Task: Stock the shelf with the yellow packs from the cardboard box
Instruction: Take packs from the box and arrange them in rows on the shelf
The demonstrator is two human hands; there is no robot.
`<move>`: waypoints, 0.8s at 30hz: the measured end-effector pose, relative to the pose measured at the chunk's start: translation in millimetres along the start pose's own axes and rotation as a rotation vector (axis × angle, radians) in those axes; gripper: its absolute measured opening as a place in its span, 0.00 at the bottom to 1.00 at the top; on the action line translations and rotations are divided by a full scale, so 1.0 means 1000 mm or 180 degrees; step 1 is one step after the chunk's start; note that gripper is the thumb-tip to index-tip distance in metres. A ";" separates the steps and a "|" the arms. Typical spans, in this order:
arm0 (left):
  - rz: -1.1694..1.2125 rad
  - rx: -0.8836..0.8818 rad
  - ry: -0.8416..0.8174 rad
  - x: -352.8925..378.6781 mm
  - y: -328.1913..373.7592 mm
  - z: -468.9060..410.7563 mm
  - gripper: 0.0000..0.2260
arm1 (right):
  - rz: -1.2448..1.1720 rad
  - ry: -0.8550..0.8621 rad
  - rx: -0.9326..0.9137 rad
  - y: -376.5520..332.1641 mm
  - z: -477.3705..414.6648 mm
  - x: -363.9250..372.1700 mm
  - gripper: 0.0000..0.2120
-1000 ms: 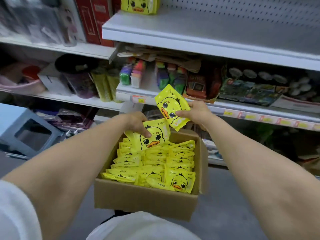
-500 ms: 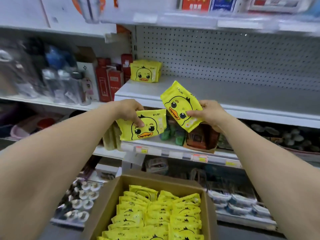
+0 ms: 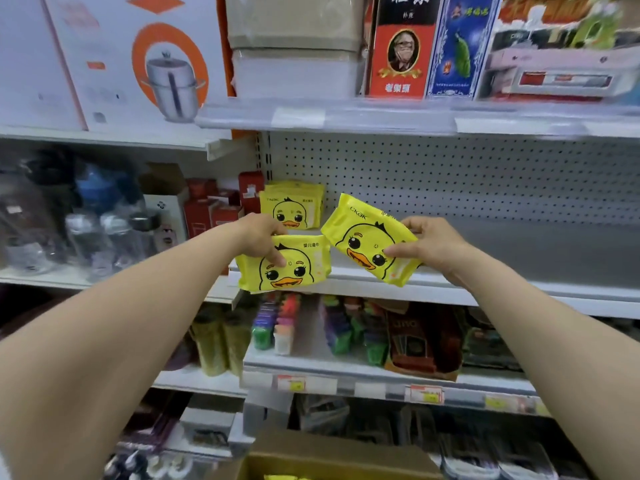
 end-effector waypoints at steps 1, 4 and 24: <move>0.0001 0.0001 -0.0028 -0.001 -0.005 -0.010 0.31 | 0.0046 0.0005 -0.0013 -0.001 -0.007 0.001 0.13; -0.0061 0.0028 -0.0102 0.000 -0.017 -0.038 0.33 | 0.0241 -0.0002 -0.0029 0.001 -0.032 0.006 0.11; -0.0460 0.0630 0.0757 -0.020 -0.041 -0.187 0.30 | 0.1171 -0.0137 0.0254 0.026 -0.120 0.040 0.11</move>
Point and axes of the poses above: each hand's wrist, its own z-axis away from the middle knuckle, its own x-axis out of the palm, y = z × x, the point moved 9 cm from there along -z, towards the middle knuckle, and after that the axes turned 5 degrees about -z, right-handed, at the moved point
